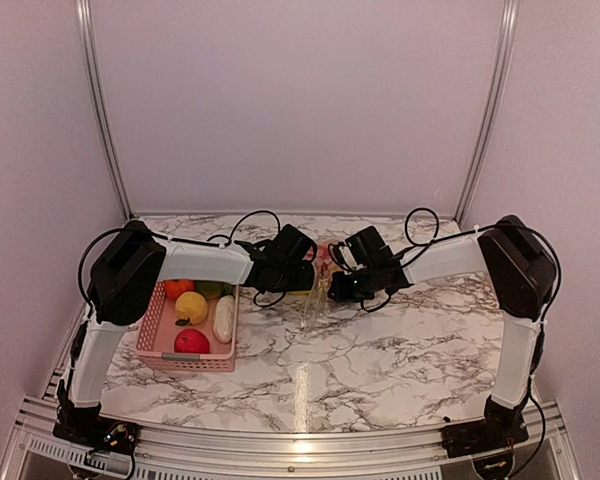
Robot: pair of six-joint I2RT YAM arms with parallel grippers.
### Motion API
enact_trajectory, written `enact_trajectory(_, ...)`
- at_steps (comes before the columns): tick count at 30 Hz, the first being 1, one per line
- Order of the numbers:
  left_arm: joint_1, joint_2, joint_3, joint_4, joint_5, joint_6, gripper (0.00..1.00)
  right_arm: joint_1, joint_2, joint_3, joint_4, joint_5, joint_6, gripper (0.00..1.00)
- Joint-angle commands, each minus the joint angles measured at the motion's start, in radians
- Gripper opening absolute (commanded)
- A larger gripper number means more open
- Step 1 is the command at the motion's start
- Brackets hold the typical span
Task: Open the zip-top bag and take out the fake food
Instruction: Pick up the fake fruit from the zipper food storage bag.
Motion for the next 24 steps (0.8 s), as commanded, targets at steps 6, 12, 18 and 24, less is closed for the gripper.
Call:
enact_trajectory(6,-0.010,-0.115,-0.108,0.024,0.033,0.021,0.50,-0.019,0.005,-0.006,-0.003,0.009,0.003,0.19)
enact_trajectory(12,-0.023,-0.181,-0.165,0.042,0.055,0.022,0.50,-0.021,0.007,-0.012,0.001,0.010,0.008,0.19)
enact_trajectory(18,-0.027,-0.238,-0.205,0.049,0.083,0.022,0.50,-0.021,0.011,-0.013,0.005,0.009,0.009,0.19)
enact_trajectory(24,-0.028,-0.283,-0.223,0.003,0.098,0.034,0.50,-0.021,0.010,-0.013,0.005,0.009,0.013,0.19)
